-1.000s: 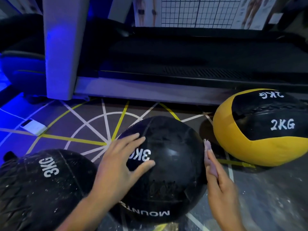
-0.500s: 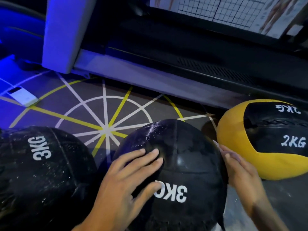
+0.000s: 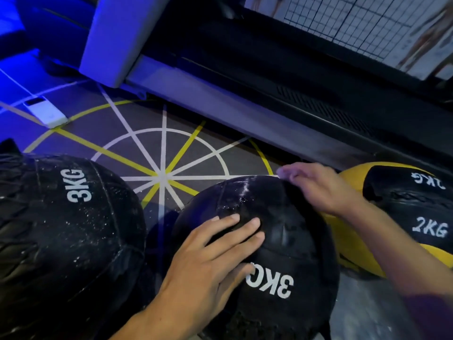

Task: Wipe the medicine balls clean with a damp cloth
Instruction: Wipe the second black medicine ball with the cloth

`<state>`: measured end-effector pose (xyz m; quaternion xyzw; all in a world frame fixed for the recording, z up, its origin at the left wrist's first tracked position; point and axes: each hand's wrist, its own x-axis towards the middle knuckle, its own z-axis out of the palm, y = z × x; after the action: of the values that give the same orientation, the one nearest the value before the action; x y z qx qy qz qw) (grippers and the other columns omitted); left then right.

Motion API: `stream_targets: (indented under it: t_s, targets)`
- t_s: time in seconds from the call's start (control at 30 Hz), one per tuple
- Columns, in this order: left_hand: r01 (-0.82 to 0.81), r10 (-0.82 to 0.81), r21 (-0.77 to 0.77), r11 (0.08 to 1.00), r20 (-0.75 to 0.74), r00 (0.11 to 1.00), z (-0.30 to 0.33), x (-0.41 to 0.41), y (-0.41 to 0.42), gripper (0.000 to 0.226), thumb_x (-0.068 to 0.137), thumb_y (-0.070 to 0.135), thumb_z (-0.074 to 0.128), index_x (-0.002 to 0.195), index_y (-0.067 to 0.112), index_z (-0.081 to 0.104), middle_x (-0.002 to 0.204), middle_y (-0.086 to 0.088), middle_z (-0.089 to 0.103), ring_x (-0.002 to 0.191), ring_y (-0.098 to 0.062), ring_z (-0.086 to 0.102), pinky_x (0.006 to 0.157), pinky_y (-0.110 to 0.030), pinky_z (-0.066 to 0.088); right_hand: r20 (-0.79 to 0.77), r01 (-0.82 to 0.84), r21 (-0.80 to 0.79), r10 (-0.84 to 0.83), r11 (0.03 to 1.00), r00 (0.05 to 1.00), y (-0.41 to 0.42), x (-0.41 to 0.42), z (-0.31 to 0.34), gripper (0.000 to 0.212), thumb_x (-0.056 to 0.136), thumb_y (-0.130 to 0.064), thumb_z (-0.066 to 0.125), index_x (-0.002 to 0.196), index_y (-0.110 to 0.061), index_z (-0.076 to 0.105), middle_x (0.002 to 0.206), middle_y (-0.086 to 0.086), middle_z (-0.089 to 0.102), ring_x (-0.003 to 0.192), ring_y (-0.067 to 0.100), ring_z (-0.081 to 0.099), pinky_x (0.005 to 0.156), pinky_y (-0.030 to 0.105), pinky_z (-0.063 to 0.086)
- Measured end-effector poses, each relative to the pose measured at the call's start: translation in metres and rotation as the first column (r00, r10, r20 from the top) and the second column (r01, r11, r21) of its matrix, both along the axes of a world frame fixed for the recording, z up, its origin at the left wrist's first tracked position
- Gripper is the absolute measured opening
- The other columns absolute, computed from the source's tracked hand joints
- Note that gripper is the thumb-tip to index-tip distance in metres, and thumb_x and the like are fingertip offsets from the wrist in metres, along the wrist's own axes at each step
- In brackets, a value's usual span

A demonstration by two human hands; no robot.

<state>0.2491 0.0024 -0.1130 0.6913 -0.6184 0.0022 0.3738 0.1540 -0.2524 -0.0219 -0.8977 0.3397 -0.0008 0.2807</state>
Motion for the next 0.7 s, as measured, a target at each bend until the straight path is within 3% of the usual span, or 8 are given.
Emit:
stream_targets:
  t_s: [0.07, 0.1, 0.23, 0.3, 0.43, 0.5, 0.57, 0.7]
  targets:
    - [-0.005, 0.005, -0.023, 1.000, -0.003, 1.000, 0.000, -0.002, -0.004, 0.041, 0.105, 0.041, 0.052, 0.142, 0.029, 0.061, 0.155, 0.023, 0.046, 0.146, -0.009, 0.041, 0.116, -0.036, 0.036, 0.152, 0.082, 0.050, -0.089, 0.995, 0.984, -0.007, 0.003, 0.010, 0.019, 0.098, -0.021, 0.051, 0.093, -0.026, 0.068, 0.084, -0.019, 0.076, 0.070, -0.001, 0.065, 0.073, 0.027, 0.053]
    - [-0.014, 0.014, -0.039, 0.999, -0.005, 1.000, -0.001, -0.003, -0.005, 0.039, 0.105, 0.039, 0.053, 0.141, 0.028, 0.062, 0.154, 0.022, 0.047, 0.146, -0.010, 0.042, 0.115, -0.037, 0.037, 0.222, 0.062, 0.011, -0.062, 0.998, 0.973, -0.002, 0.003, 0.018, 0.023, 0.103, -0.017, 0.050, 0.097, -0.029, 0.067, 0.078, -0.026, 0.073, 0.068, -0.006, 0.064, 0.068, 0.017, 0.050]
    - [0.022, -0.019, -0.074, 0.997, 0.033, 0.999, -0.007, -0.008, -0.008, 0.052, 0.094, 0.009, 0.069, 0.143, 0.024, 0.061, 0.156, 0.017, 0.047, 0.149, -0.013, 0.039, 0.116, -0.039, 0.040, 0.231, -0.147, -0.264, 0.211, 0.953, 0.950, 0.029, 0.007, 0.044, 0.033, 0.105, -0.025, 0.051, 0.136, -0.032, 0.063, 0.119, -0.026, 0.069, 0.113, -0.009, 0.062, 0.097, 0.017, 0.048]
    - [0.040, -0.035, -0.083, 0.996, 0.052, 0.998, -0.008, -0.009, -0.009, 0.057, 0.091, 0.003, 0.071, 0.144, 0.022, 0.060, 0.157, 0.014, 0.046, 0.150, -0.014, 0.038, 0.117, -0.040, 0.040, 0.236, -0.236, -0.292, 0.309, 0.927, 0.921, 0.045, 0.013, 0.050, 0.036, 0.105, -0.020, 0.055, 0.137, -0.032, 0.063, 0.120, -0.023, 0.069, 0.112, -0.011, 0.061, 0.091, 0.008, 0.044]
    - [0.065, -0.062, -0.097, 0.993, 0.026, 0.998, -0.010, -0.010, -0.012, 0.047, 0.099, 0.010, 0.063, 0.143, 0.022, 0.061, 0.157, 0.012, 0.047, 0.150, -0.013, 0.037, 0.118, -0.040, 0.039, 0.232, -0.363, -0.305, 0.438, 0.880, 0.868, 0.072, 0.036, 0.057, 0.027, 0.104, -0.023, 0.057, 0.128, -0.027, 0.069, 0.117, -0.017, 0.072, 0.108, -0.008, 0.064, 0.086, 0.007, 0.044]
    - [0.072, -0.069, -0.092, 0.993, 0.033, 0.997, -0.010, -0.010, -0.011, 0.046, 0.099, 0.012, 0.062, 0.144, 0.023, 0.060, 0.158, 0.012, 0.046, 0.150, -0.012, 0.036, 0.118, -0.039, 0.039, 0.202, -0.347, -0.257, 0.401, 0.902, 0.893, 0.067, 0.047, 0.056, 0.018, 0.103, -0.021, 0.060, 0.114, -0.024, 0.073, 0.103, -0.011, 0.074, 0.093, -0.001, 0.068, 0.079, 0.013, 0.050]
    - [0.071, -0.069, -0.086, 0.994, 0.025, 0.997, -0.009, -0.010, -0.009, 0.047, 0.098, 0.012, 0.065, 0.144, 0.024, 0.060, 0.158, 0.013, 0.046, 0.150, -0.012, 0.036, 0.118, -0.038, 0.039, 0.191, -0.305, -0.126, 0.325, 0.944, 0.926, 0.057, 0.050, 0.058, 0.014, 0.102, -0.020, 0.061, 0.108, -0.023, 0.074, 0.091, -0.007, 0.075, 0.080, 0.005, 0.072, 0.076, 0.029, 0.056]
    - [0.056, -0.054, -0.076, 0.996, 0.024, 0.998, -0.010, -0.009, -0.008, 0.050, 0.098, 0.010, 0.067, 0.145, 0.025, 0.059, 0.158, 0.014, 0.045, 0.151, -0.011, 0.035, 0.119, -0.038, 0.037, 0.273, -0.368, 0.064, 0.338, 0.928, 0.901, 0.059, 0.047, 0.067, 0.021, 0.100, -0.016, 0.064, 0.117, -0.024, 0.074, 0.106, -0.014, 0.076, 0.101, 0.002, 0.070, 0.091, 0.026, 0.053]
